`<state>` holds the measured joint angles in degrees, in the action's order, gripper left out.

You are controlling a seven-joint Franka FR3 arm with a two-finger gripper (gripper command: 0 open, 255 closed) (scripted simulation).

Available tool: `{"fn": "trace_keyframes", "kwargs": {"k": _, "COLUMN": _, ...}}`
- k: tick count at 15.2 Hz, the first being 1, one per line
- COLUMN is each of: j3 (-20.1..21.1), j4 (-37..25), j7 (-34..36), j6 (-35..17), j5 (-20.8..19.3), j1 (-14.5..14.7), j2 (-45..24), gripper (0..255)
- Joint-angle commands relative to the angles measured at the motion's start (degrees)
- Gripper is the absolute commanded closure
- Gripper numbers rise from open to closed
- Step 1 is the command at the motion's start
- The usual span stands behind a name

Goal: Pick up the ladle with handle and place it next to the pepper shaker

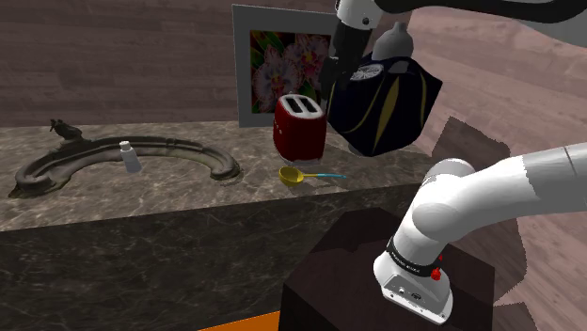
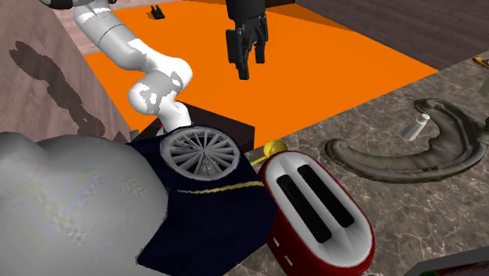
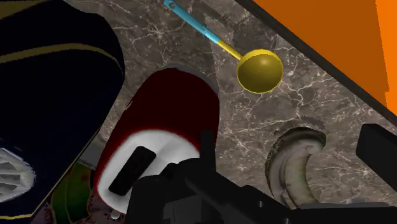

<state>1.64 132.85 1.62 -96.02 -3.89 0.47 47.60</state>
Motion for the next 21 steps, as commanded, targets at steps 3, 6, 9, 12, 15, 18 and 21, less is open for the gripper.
{"fn": "trace_keyframes", "kwargs": {"k": 3, "j3": -1.2, "j4": 4.26, "j7": -3.95, "j6": -3.69, "j5": -0.81, "j1": 1.35, "j2": 0.59, "gripper": 0}}
{"fn": "trace_keyframes", "kwargs": {"k": 6, "j3": -3.2, "j4": 10.2, "j7": -9.84, "j6": -9.33, "j5": -2.23, "j1": 3.31, "j2": 0.91, "gripper": 0}}
{"fn": "trace_keyframes", "kwargs": {"k": 9, "j3": -5.4, "j4": 15.59, "j7": -15.78, "j6": -15.19, "j5": -3.86, "j1": 5.02, "j2": 0.46, "gripper": 0}}
{"fn": "trace_keyframes", "kwargs": {"k": 12, "j3": -7.81, "j4": 20.38, "j7": -21.77, "j6": -21.38, "j5": -5.69, "j1": 6.5, "j2": -0.92, "gripper": 0}}
{"fn": "trace_keyframes", "kwargs": {"k": 15, "j3": -10.49, "j4": 24.51, "j7": -27.79, "j6": -28.0, "j5": -7.78, "j1": 7.8, "j2": -3.39, "gripper": 0}}
{"fn": "trace_keyframes", "kwargs": {"k": 18, "j3": -13.36, "j4": 27.89, "j7": -33.87, "j6": -35.13, "j5": -10.04, "j1": 8.94, "j2": -7.14, "gripper": 0}}
{"fn": "trace_keyframes", "kwargs": {"k": 21, "j3": -16.41, "j4": 30.4, "j7": -39.99, "j6": -42.83, "j5": -12.38, "j1": 10.05, "j2": -12.34, "gripper": 0}}
